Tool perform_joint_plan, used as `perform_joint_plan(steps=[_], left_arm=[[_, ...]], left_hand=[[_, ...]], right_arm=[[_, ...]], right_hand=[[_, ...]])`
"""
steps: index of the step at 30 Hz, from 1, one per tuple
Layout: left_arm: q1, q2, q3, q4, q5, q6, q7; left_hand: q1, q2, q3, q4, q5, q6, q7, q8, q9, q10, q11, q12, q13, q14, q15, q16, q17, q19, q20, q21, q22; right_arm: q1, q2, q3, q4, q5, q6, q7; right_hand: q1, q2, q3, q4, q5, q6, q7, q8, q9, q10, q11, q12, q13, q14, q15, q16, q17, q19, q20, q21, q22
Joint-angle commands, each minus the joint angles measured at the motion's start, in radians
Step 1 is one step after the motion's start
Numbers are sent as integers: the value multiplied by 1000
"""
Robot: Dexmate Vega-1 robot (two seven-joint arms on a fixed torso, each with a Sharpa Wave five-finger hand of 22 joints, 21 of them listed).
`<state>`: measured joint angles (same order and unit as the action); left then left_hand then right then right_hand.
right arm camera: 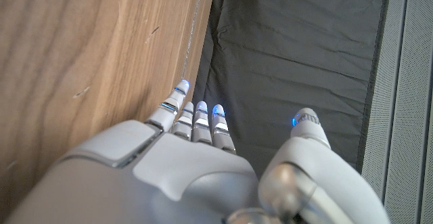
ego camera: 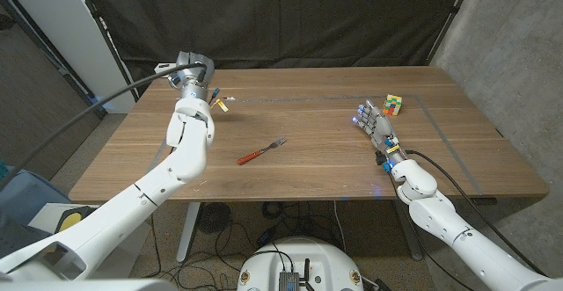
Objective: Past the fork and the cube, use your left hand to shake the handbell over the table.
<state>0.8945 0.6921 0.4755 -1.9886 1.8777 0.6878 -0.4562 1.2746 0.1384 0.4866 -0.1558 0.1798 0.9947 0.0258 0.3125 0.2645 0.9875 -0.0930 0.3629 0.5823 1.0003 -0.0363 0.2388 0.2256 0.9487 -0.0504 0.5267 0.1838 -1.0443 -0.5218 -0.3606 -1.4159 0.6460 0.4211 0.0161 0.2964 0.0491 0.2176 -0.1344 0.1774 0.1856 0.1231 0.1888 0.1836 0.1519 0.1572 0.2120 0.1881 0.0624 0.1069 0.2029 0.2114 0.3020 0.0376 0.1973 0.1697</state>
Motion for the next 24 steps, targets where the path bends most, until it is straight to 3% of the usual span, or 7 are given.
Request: perform_joint_plan(steps=[1, 6, 16, 23, 24], left_arm=[[30, -40, -131, -84, -183, -109, -63], [41, -29, -132, -91, -278, -95, 0], [118, -32, -255, -155, -841, -165, 244], [138, -67, -287, -123, -1197, -269, 420], [136, -55, -282, -123, -1213, -267, 431]], left_hand=[[-6, 0, 0, 0, 7, 4, -4, -4, 0, 2, -3, -4, 6, 112, -141, 5, 2, -4, 4, 7, 2], [-6, 1, 1, -1, 7, 1, -2, -6, 0, 4, -3, -5, 8, 113, -141, 5, 1, -7, 5, 8, 2], [-6, 2, 3, -3, 8, -4, 4, -5, 4, 4, -4, -9, 12, 118, -135, 7, -1, -6, 8, 11, 2], [-4, 1, 6, -5, 9, -2, 8, -2, 9, 7, 6, -10, 17, 121, -133, 7, -4, -2, 13, 15, 2], [-3, 1, 6, -6, 10, -4, 10, -2, 9, 7, 6, -10, 17, 120, -133, 6, -4, -3, 13, 16, 2]], right_arm=[[-1, 3, 0, 4, 2, -3, -2], [-6, 0, 3, -3, 2, -6, -9], [-5, -1, 1, -6, -5, -6, -14], [-2, 1, -1, -9, -10, -6, -17], [-2, 1, -1, -9, -10, -7, -18]], right_hand=[[-2, 9, 0, -3, 0, 6, 1, 1, 3, 10, 2, 0, 5, 6, 3, 3, 3, 9, -2, -3, 2], [-2, 9, 0, -3, 0, 7, 1, 1, 3, 10, 2, 0, 5, 7, 3, 3, 3, 9, -2, -3, 2], [-2, 9, 0, -3, 0, 8, 1, 2, 3, 13, 1, 1, 5, 9, 4, 4, 3, 11, -2, -2, 2], [-3, 10, 0, -3, 0, 9, 2, 2, 3, 15, 0, 2, 5, 12, 4, 5, 3, 12, -1, -2, 2], [-3, 10, 0, -3, 0, 9, 2, 2, 3, 15, 0, 2, 5, 12, 3, 4, 3, 12, -1, -2, 2]])
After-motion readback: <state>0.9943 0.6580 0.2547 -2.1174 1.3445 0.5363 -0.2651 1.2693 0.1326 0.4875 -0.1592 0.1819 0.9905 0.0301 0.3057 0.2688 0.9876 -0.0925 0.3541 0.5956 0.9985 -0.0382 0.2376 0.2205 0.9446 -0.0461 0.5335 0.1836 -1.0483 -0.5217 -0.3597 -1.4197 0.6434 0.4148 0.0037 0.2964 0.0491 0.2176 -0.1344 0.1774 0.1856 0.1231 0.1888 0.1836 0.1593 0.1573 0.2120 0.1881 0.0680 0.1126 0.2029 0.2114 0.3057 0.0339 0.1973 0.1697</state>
